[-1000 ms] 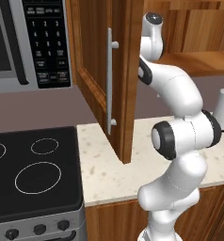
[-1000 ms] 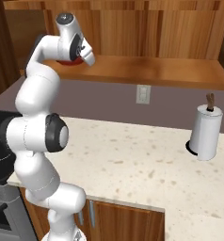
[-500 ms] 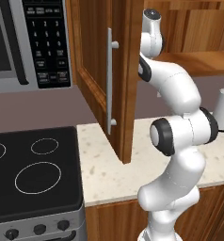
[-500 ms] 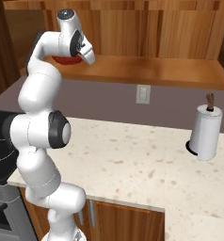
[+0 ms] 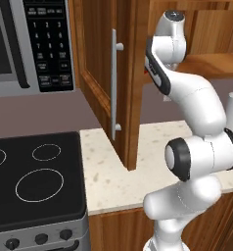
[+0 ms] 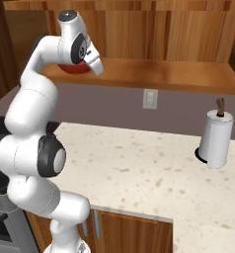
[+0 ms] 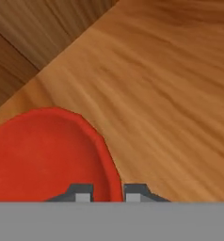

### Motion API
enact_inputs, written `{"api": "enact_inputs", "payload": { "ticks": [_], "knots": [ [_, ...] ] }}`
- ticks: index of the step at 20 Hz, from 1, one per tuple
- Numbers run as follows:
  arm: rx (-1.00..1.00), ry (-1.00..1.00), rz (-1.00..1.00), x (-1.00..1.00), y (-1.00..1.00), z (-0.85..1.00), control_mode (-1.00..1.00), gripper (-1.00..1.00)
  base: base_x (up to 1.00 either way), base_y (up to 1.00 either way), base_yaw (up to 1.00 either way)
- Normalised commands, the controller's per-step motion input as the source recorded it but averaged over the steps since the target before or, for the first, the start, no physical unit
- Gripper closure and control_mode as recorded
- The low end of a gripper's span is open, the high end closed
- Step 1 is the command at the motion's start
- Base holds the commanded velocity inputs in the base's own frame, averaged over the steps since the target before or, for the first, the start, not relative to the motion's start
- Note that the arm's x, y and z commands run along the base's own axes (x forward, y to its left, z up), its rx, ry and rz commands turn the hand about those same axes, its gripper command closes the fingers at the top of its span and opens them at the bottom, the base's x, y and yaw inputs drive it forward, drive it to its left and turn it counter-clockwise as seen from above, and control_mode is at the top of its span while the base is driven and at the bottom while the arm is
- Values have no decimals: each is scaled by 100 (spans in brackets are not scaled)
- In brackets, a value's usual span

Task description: Take the smaller bowl and place it next to the appetizer plate on the dining counter , and place the larger bowl next to the plate with cooked food.

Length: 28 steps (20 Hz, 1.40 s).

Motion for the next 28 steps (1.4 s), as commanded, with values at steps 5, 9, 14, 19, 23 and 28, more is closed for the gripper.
{"api": "enact_inputs", "payload": {
  "ticks": [5,9,14,19,23,28],
  "knots": [
    [1,-5,-11,-100,-70,0,-100,100,0,0,0],
    [0,-13,-1,-100,-26,2,-100,100,0,0,0],
    [0,-16,1,-100,-1,36,-100,100,0,0,0],
    [0,-19,5,-100,-4,26,-100,100,0,0,0],
    [0,-10,4,-100,-17,23,-100,100,0,0,0],
    [0,-1,1,-100,-18,5,-100,100,0,0,0]
  ]
}}
